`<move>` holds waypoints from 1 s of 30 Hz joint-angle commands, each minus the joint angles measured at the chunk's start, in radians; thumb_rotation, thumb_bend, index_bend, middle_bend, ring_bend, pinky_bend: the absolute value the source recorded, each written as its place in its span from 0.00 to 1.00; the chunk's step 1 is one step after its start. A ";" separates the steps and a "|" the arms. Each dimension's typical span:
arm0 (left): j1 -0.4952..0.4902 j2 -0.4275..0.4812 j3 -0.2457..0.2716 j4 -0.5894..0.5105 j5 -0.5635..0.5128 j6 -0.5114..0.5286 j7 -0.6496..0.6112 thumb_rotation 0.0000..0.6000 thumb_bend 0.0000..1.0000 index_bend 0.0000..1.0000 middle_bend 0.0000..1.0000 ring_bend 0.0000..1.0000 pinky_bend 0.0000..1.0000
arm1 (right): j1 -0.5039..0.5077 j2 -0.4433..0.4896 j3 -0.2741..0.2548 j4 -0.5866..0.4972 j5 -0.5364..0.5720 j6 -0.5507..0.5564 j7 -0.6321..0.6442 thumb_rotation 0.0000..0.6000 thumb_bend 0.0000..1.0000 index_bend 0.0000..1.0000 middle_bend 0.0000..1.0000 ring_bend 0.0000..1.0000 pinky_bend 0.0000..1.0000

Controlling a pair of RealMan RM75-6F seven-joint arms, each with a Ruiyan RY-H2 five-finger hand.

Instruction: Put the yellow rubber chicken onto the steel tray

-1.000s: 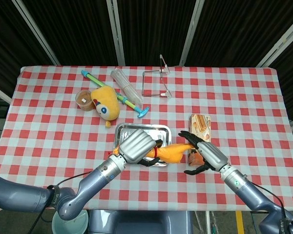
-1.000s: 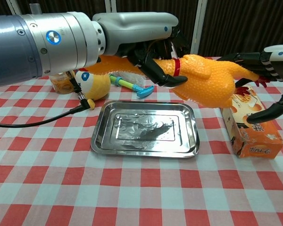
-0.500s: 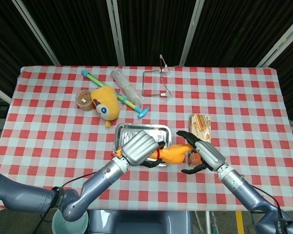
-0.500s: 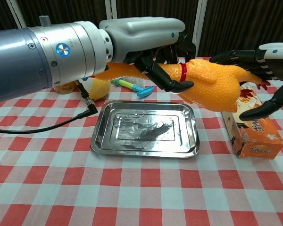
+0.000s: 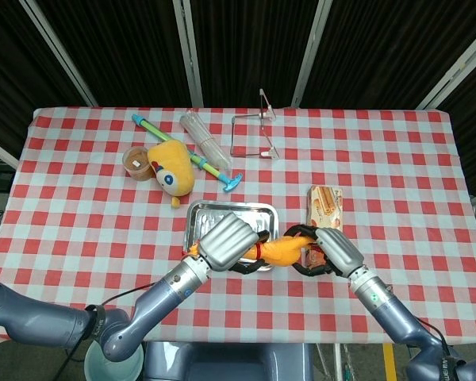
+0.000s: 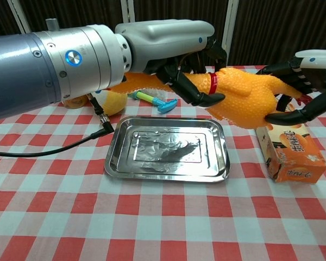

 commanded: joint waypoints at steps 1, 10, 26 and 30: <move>0.000 0.000 -0.002 -0.001 0.002 0.000 -0.001 1.00 0.77 0.62 0.73 0.67 0.79 | -0.002 -0.003 0.002 0.001 0.005 0.003 -0.012 1.00 1.00 0.60 0.53 0.53 0.53; -0.001 0.001 -0.010 -0.007 -0.003 -0.005 0.002 1.00 0.77 0.62 0.73 0.67 0.79 | -0.009 -0.012 0.006 0.004 0.013 0.018 -0.050 1.00 1.00 0.87 0.77 0.80 0.75; 0.018 0.010 0.002 -0.004 0.011 0.000 -0.009 1.00 0.75 0.62 0.73 0.67 0.79 | -0.007 0.044 -0.021 0.001 -0.055 -0.026 -0.016 1.00 0.10 0.01 0.14 0.07 0.16; 0.032 0.015 0.013 0.003 0.038 0.006 -0.025 1.00 0.75 0.62 0.73 0.67 0.79 | -0.002 0.071 -0.032 -0.001 -0.082 -0.041 -0.003 1.00 0.01 0.00 0.00 0.00 0.00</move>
